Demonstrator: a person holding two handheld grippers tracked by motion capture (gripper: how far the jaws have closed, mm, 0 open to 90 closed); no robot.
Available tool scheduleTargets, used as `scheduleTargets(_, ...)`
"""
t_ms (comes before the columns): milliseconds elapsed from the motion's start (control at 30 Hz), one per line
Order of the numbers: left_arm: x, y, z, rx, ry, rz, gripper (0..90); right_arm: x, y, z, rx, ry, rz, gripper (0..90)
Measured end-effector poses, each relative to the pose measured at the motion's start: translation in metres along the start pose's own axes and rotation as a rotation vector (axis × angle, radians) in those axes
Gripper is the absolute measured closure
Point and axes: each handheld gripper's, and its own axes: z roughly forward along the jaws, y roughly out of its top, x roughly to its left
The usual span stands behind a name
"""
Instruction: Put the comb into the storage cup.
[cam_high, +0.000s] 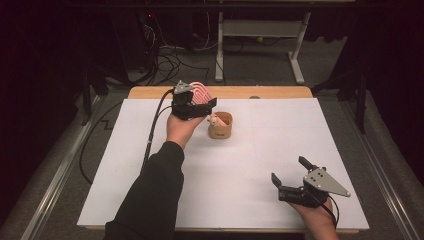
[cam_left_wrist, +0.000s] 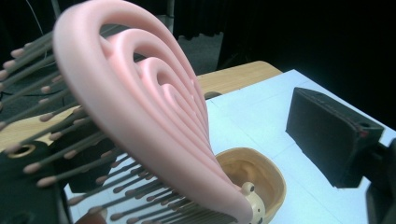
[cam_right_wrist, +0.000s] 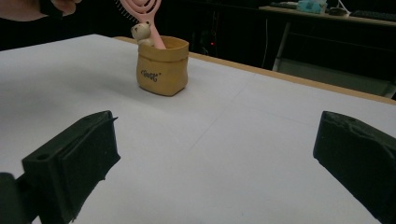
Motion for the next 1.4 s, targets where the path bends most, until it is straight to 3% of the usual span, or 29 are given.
scheduleTargets(233, 0.003, -0.003, -0.001, 0.003, -0.003, 0.004, 12.7, 0.001, 0.000, 0.000, 0.003, 0.002, -0.002, 0.1)
scheduleTargets(533, 0.005, -0.003, -0.001, 0.023, 0.000, -0.008, 0.0, 0.001, 0.000, 0.001, 0.006, 0.003, -0.003, 0.1)
scheduleTargets(933, 0.006, -0.007, -0.004, 0.031, 0.019, 0.007, 0.0, 0.001, 0.000, 0.001, 0.007, 0.002, -0.002, 0.1)
scheduleTargets(1167, 0.012, -0.017, -0.011, 0.025, 0.002, 0.000, 0.0, 0.002, -0.001, 0.002, 0.011, 0.004, -0.006, 0.1)
scheduleTargets(1400, 0.014, -0.039, -0.019, 0.011, -0.021, -0.001, 0.0, 0.002, -0.002, 0.003, 0.016, 0.002, -0.007, 0.1)
